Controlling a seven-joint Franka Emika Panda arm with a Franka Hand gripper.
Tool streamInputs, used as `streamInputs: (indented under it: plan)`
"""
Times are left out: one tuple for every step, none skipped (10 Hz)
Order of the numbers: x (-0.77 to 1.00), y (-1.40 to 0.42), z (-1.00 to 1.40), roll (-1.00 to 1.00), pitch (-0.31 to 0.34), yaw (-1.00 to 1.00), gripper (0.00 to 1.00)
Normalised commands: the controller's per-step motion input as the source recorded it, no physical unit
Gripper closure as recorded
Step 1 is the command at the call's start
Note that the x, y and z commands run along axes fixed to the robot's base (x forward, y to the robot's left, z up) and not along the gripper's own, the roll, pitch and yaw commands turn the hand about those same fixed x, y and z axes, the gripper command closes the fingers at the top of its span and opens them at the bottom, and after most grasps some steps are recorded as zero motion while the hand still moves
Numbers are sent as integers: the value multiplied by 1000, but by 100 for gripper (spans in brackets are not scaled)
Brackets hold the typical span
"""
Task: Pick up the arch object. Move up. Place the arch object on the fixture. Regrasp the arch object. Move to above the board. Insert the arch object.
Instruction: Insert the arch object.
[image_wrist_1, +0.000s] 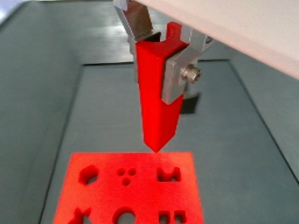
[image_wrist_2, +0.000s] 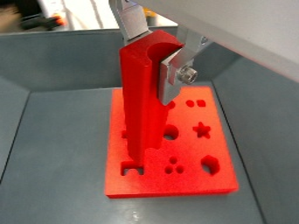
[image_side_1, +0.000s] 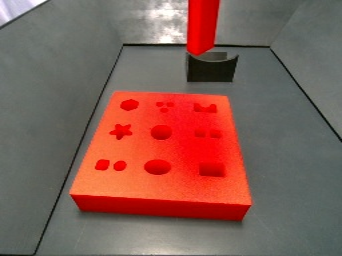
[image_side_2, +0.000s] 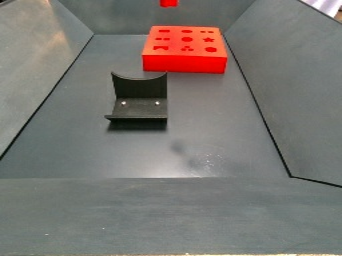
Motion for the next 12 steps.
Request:
streamInputs:
  plan:
    - [203,114,-186,0,0,-909,100]
    - [120,100,-269,3,0,-920,100]
    - [60,91,-317,14,0,-931,100]
    - [0,31,-337,26,0,-969,100]
    - [0,17,-343,27,0,-980,100]
    - [0,26,-360,39,19,-957,100]
    - [0,20,-357,41,36,-917,100]
    - [143,17,-414,81,79,-740,100]
    - [254,0,-454,103,130,-620,100]
    - [243,0,-449,104,159,-597,100]
    - [320,0,-383,84,140,-554,100]
    - [400,0,-294,71,127,-409,100]
